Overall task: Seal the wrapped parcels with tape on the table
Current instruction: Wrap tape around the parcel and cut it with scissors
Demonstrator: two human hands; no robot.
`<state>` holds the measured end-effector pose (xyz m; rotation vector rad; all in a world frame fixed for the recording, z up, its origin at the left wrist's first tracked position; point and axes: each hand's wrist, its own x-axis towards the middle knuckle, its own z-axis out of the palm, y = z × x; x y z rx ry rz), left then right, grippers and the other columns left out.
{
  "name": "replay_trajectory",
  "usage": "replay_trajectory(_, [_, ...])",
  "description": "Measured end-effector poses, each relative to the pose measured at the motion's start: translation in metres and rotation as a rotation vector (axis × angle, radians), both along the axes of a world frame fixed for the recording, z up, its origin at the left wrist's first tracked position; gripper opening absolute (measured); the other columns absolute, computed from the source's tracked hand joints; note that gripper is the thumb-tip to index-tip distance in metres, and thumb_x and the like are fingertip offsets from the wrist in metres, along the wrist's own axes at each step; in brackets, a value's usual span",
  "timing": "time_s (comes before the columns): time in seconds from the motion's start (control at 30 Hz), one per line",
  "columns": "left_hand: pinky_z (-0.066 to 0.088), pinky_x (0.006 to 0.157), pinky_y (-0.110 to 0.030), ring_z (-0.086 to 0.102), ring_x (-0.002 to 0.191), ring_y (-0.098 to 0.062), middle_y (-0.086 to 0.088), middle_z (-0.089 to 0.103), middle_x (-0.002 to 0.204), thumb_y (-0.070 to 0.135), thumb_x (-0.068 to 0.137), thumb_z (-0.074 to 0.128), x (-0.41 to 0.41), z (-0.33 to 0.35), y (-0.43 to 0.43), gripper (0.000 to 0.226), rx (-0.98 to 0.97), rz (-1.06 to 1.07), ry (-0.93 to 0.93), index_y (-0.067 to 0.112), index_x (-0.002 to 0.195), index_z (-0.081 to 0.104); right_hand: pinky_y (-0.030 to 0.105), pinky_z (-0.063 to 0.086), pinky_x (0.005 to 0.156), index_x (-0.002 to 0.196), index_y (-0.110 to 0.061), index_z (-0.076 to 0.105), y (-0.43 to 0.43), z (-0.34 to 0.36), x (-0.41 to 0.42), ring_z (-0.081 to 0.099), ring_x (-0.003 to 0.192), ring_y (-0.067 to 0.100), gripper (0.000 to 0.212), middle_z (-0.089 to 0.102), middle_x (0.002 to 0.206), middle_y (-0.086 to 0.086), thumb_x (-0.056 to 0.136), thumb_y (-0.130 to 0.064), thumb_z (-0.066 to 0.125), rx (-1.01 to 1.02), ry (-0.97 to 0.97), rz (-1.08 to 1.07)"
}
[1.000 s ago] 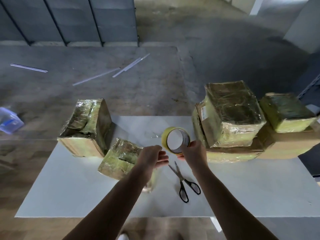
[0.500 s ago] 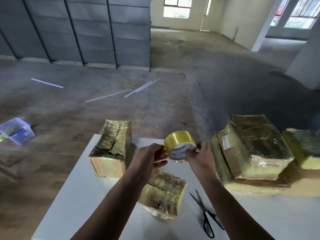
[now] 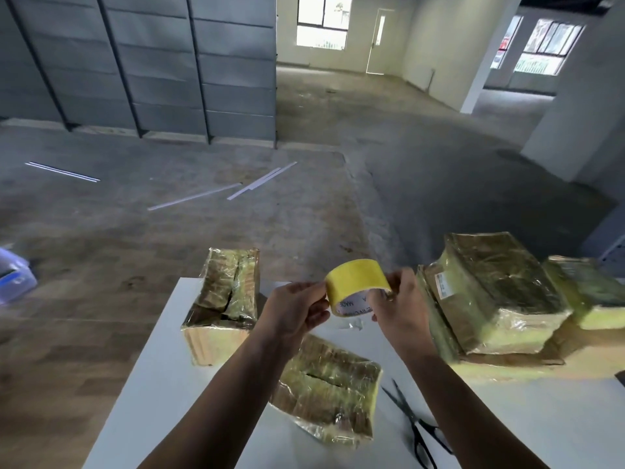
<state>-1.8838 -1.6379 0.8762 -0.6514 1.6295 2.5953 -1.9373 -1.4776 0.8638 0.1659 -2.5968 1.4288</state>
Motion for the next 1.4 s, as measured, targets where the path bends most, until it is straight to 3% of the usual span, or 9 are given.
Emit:
replay_trajectory(0.07, [0.050,0.054,-0.021,0.055,0.057,-0.011,-0.007,0.057,0.069,0.001,0.093,0.056,0.003,-0.001,-0.004,0.008,0.014,-0.033,-0.017,0.000,0.089,0.063,0.043,0.051,0.061,0.090,-0.013,0.043,0.000,-0.002,0.004,0.062,0.068,0.029,0.019,0.057,0.076,0.004,0.084,-0.017,0.060,0.016,0.029,0.008])
replay_trajectory(0.2, [0.052,0.051,-0.020,0.055,0.055,-0.014,-0.011,0.057,0.066,-0.002,0.094,0.053,0.008,-0.010,-0.012,0.014,0.040,-0.039,-0.048,-0.001,0.082,0.060,0.011,0.040,0.056,0.095,-0.008,0.043,0.001,-0.006,0.012,0.051,0.070,0.011,0.020,0.050,0.079,-0.004,0.089,-0.012,0.062,0.024,0.070,0.125])
replay_trajectory(0.4, [0.053,0.051,-0.023,0.058,0.051,-0.014,-0.013,0.060,0.067,-0.004,0.093,0.054,0.014,-0.039,-0.018,0.010,0.040,-0.046,-0.133,-0.011,0.097,0.061,0.019,0.052,0.069,0.101,-0.012,0.038,0.002,-0.027,0.022,0.069,0.087,0.010,0.024,0.066,0.094,0.015,0.093,0.007,0.051,-0.270,-0.081,0.329])
replay_trajectory(0.5, [0.050,0.045,-0.021,0.057,0.050,-0.014,-0.014,0.058,0.062,-0.010,0.090,0.055,0.019,-0.054,-0.019,0.006,0.008,-0.051,-0.203,-0.013,0.092,0.059,0.029,0.052,0.078,0.100,-0.034,0.041,0.005,-0.042,0.028,0.062,0.089,0.019,0.038,0.062,0.095,0.007,0.091,0.001,0.055,-0.115,-0.047,0.385])
replay_trajectory(0.63, [0.049,0.042,-0.018,0.056,0.047,-0.012,-0.015,0.054,0.067,-0.012,0.091,0.054,0.029,-0.073,-0.034,0.015,-0.085,-0.006,-0.291,-0.006,0.077,0.057,0.010,0.037,0.086,0.103,-0.041,0.045,0.017,-0.048,0.033,0.048,0.100,-0.004,0.043,0.048,0.109,-0.020,0.075,-0.010,0.054,0.173,0.001,0.525])
replay_trajectory(0.87, [0.051,0.050,-0.017,0.055,0.063,-0.016,-0.012,0.057,0.071,-0.003,0.091,0.060,0.035,-0.101,-0.074,0.013,-0.375,-0.023,-0.341,-0.001,0.078,0.061,0.027,0.039,0.071,0.118,-0.028,0.058,0.033,-0.057,0.036,0.057,0.084,0.025,0.043,0.047,0.101,-0.005,0.076,-0.024,0.067,0.747,0.083,0.724])
replay_trajectory(1.07, [0.037,0.042,-0.016,0.042,0.046,-0.011,-0.007,0.042,0.059,-0.001,0.088,0.061,0.026,-0.111,-0.083,0.029,-0.438,-0.087,-0.357,0.005,0.061,0.051,0.030,0.048,0.072,0.114,-0.029,0.060,0.007,-0.038,0.032,0.059,0.084,0.022,0.034,0.050,0.101,-0.002,0.080,-0.025,0.065,0.817,0.058,0.737])
replay_trajectory(1.2, [0.046,0.060,-0.025,0.053,0.061,-0.019,-0.014,0.058,0.068,0.020,0.078,0.077,0.025,-0.127,-0.086,0.031,-0.541,-0.105,-0.371,-0.008,0.076,0.066,0.028,0.046,0.073,0.114,-0.027,0.060,-0.001,-0.047,0.036,0.060,0.087,0.025,0.033,0.052,0.100,0.002,0.081,-0.027,0.063,0.889,-0.012,0.729])
replay_trajectory(1.4, [0.040,0.053,-0.021,0.050,0.059,-0.018,-0.014,0.060,0.073,0.020,0.081,0.076,0.022,-0.142,-0.086,0.034,-0.563,-0.107,-0.388,-0.012,0.092,0.067,0.022,0.036,0.071,0.114,-0.026,0.059,-0.010,-0.056,0.039,0.059,0.089,0.024,0.033,0.051,0.102,0.001,0.083,-0.033,0.065,0.955,-0.034,0.700])
